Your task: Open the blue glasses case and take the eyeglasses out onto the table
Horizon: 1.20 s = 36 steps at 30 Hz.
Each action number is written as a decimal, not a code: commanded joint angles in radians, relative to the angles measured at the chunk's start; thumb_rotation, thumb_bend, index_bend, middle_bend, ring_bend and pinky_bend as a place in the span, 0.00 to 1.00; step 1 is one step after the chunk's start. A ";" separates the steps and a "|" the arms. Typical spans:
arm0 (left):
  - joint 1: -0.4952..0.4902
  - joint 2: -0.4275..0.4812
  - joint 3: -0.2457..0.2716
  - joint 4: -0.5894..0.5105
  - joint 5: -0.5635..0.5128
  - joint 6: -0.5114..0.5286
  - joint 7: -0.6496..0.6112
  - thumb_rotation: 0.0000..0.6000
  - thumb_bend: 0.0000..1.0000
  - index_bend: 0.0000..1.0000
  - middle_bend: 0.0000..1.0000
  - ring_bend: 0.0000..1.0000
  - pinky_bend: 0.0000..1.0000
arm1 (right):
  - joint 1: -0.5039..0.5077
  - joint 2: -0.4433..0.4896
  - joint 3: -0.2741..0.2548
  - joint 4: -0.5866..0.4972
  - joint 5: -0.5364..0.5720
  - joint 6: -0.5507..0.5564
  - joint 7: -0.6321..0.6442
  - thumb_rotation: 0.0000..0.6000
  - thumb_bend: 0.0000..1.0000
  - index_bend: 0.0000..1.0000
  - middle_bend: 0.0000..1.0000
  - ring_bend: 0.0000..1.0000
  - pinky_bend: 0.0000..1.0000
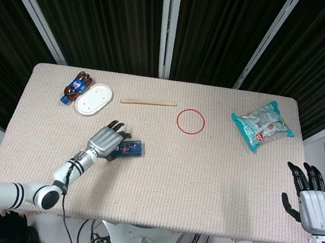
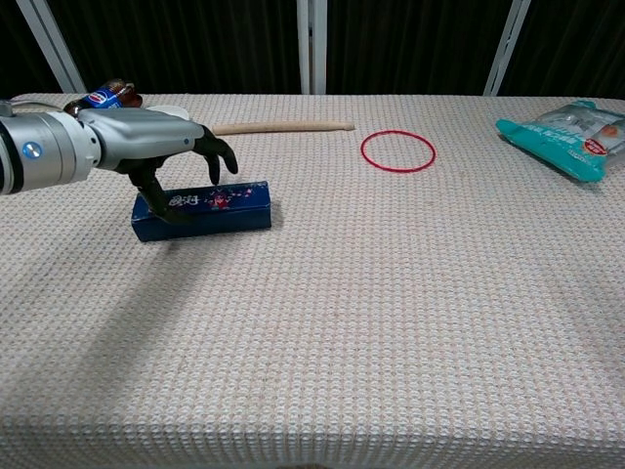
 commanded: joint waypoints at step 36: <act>-0.003 -0.026 -0.052 0.208 0.041 -0.077 -0.098 1.00 0.58 0.22 0.28 0.08 0.00 | -0.004 0.003 -0.009 0.000 -0.001 -0.001 0.016 1.00 0.36 0.02 0.19 0.00 0.07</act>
